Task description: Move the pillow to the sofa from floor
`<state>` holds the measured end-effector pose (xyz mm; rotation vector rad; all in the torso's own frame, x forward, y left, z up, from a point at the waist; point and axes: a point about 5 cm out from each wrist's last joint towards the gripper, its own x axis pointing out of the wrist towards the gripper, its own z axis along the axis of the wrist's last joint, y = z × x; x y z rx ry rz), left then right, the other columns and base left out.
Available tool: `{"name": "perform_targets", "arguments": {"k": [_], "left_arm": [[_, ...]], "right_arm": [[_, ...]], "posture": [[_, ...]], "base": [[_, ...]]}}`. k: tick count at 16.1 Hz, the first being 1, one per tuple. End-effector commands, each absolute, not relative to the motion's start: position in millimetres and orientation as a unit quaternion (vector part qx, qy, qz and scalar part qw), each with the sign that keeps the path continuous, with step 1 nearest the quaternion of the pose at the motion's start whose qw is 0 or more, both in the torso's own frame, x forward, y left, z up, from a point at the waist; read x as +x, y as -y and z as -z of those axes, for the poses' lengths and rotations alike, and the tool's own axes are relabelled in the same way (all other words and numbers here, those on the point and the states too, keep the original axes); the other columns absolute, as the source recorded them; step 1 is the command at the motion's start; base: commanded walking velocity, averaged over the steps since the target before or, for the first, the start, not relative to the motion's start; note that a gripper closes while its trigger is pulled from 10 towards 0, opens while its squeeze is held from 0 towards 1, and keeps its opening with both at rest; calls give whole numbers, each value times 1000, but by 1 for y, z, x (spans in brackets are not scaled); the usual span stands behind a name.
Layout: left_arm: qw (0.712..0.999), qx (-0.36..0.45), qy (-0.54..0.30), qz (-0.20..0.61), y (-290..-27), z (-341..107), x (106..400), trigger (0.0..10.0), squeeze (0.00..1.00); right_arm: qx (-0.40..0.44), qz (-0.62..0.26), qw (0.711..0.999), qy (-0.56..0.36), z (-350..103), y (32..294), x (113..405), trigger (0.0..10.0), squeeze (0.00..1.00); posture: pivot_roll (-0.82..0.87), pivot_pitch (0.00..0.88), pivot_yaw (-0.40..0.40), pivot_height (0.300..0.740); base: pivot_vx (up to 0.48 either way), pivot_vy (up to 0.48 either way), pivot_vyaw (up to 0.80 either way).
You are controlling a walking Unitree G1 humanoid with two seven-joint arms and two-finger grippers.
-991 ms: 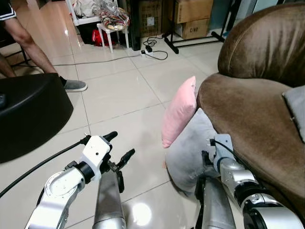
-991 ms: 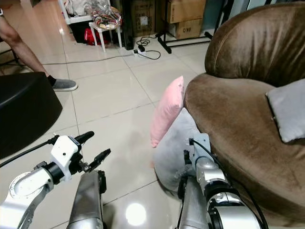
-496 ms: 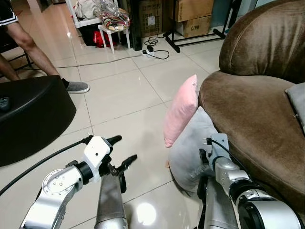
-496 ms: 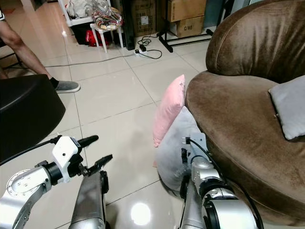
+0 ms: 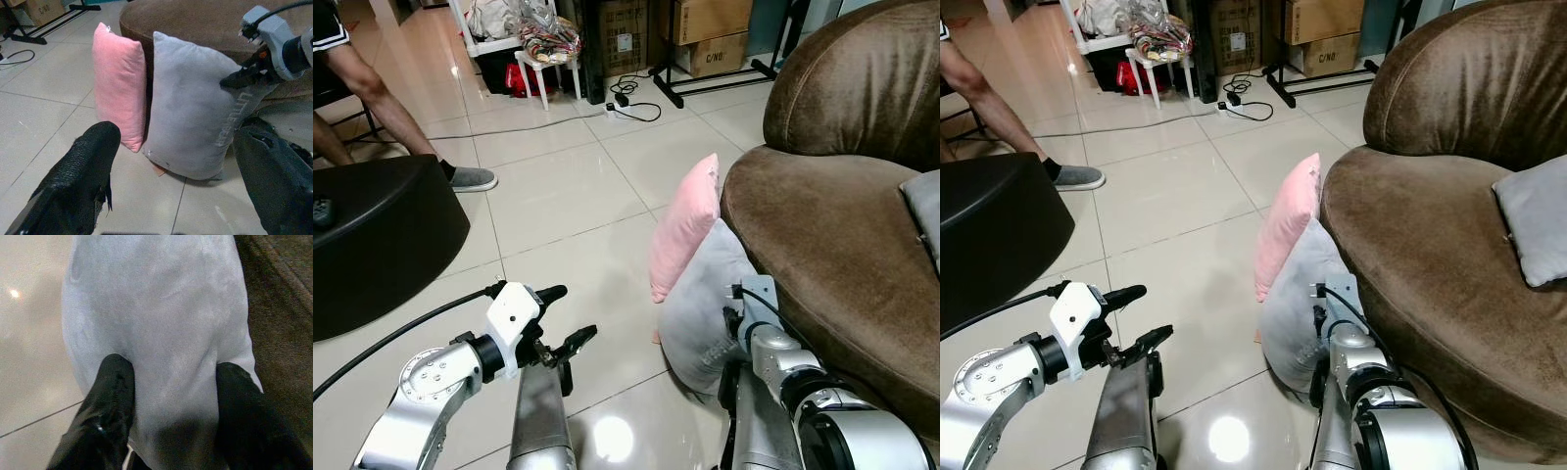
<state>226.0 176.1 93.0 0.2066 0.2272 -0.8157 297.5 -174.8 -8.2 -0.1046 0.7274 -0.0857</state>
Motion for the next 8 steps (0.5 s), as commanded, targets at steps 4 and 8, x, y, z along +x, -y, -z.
{"name": "perform_targets", "arguments": {"k": [4,8], "left_arm": [[903,93,-120,401,-171,-87,223,10000,0],[904,86,-126,399,-172,-84,219,10000,0]], "right_arm": [[-66,15,930,-363,12,165,295,0,0],[-69,0,927,-369,16,160,291,0,0]], "posture": [[105,0,17,476],[116,0,-11,476]], "base": [[0,0,0],[0,0,0]]}}
